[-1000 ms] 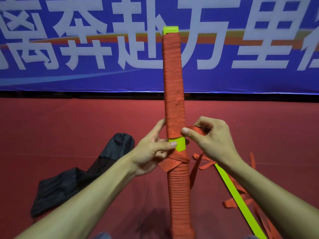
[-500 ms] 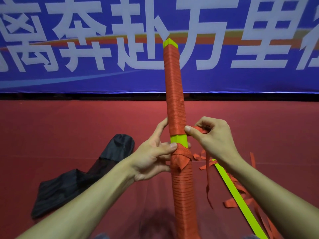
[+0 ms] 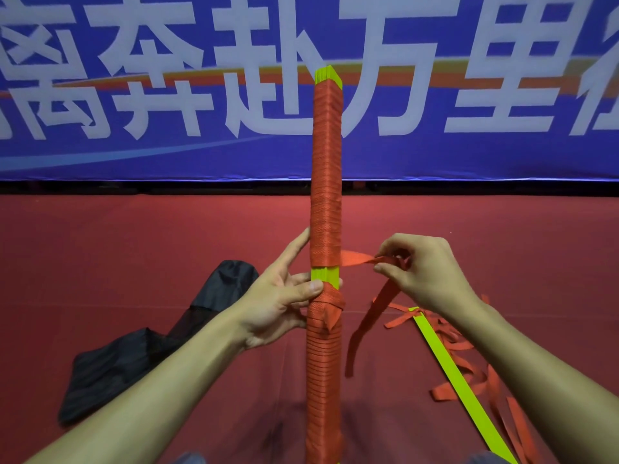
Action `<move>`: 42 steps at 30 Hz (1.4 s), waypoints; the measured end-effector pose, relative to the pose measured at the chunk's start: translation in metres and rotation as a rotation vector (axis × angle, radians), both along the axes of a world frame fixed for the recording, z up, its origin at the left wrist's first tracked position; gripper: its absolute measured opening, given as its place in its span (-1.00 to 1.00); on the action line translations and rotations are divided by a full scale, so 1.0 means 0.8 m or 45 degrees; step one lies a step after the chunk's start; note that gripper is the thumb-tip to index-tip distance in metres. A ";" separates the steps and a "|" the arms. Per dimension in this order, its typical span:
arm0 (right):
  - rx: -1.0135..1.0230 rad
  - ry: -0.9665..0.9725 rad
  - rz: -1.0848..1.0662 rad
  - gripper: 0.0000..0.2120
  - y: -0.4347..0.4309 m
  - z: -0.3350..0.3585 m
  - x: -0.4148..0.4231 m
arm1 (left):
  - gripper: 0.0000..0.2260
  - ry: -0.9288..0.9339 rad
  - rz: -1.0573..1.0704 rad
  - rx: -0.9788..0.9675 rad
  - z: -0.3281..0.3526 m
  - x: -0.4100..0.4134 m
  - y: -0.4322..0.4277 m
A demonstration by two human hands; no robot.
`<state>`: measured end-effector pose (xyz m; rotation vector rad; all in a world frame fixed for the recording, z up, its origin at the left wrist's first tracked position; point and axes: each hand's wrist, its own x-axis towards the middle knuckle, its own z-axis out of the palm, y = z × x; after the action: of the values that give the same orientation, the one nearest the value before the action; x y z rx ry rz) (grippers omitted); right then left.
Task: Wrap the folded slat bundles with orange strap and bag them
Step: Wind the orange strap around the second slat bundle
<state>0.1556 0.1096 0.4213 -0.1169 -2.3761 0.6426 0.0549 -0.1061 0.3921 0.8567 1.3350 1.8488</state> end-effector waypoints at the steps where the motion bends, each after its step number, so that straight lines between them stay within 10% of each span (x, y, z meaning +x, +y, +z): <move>1: -0.020 0.019 -0.022 -0.85 0.000 -0.001 0.000 | -0.33 0.007 -0.003 -0.002 0.000 0.001 0.000; 22: -0.995 -0.052 0.338 -0.68 -0.015 -0.014 -0.011 | -0.30 0.118 0.211 -0.006 0.000 -0.002 0.009; 26: -0.900 -0.087 0.277 -0.92 -0.009 -0.018 -0.013 | -0.29 0.122 0.237 -0.033 -0.001 -0.002 0.009; 32: -0.869 -0.181 0.324 -0.65 -0.011 -0.014 -0.013 | -0.31 0.137 0.249 -0.040 0.000 -0.001 0.009; 42: -0.180 -0.332 0.008 -0.80 0.012 -0.018 -0.018 | -0.29 0.130 0.249 -0.041 -0.001 -0.001 0.011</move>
<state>0.1412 0.1194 0.4065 -0.2692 -2.5779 0.8432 0.0544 -0.0972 0.3912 0.8390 1.5563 1.9478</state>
